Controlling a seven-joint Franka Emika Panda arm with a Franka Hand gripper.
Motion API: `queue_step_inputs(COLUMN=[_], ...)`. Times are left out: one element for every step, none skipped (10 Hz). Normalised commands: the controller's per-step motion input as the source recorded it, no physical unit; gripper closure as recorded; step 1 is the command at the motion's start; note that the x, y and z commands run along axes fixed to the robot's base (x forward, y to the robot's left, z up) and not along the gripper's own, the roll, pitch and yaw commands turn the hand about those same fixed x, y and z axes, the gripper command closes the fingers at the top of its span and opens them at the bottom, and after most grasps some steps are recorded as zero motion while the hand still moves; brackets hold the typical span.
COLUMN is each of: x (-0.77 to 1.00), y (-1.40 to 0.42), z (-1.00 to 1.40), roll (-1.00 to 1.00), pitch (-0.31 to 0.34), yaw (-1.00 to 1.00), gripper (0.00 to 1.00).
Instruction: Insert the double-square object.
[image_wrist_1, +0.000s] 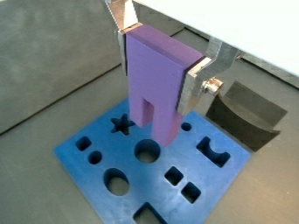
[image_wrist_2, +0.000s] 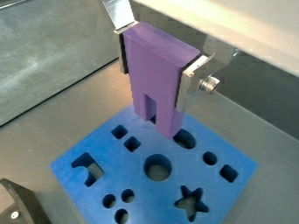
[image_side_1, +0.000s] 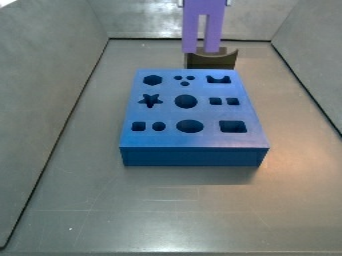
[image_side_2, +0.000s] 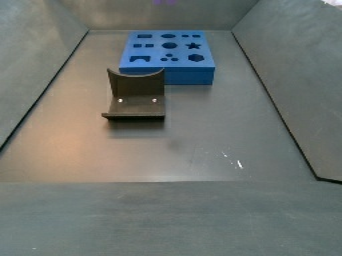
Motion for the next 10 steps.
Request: queue_step_inputs(x=[1.00,1.00,0.99,0.90,0.86,0.68,0.68,0.50,0.46,0.62], y=[0.00,0.00,0.00,0.00,0.00,-0.09,-0.07,0.00,0.00,-0.03], z=[-0.38,-0.30,-0.09,-0.12,-0.15,-0.36,-0.69,-0.42,-0.22,-0.47], roll=[0.06,0.07,0.09,0.05,0.03,0.13,0.23,0.38,0.47,0.36], pitch=[-0.017,-0.073,-0.174,-0.211,-0.220,-0.136,0.000,0.057,0.090,0.090], yaw=[0.00,0.00,0.00,0.00,0.03,0.15,0.17,0.21,0.28,0.19], gripper=[1.00,1.00,1.00,1.00,1.00,1.00,1.00,1.00,1.00,1.00])
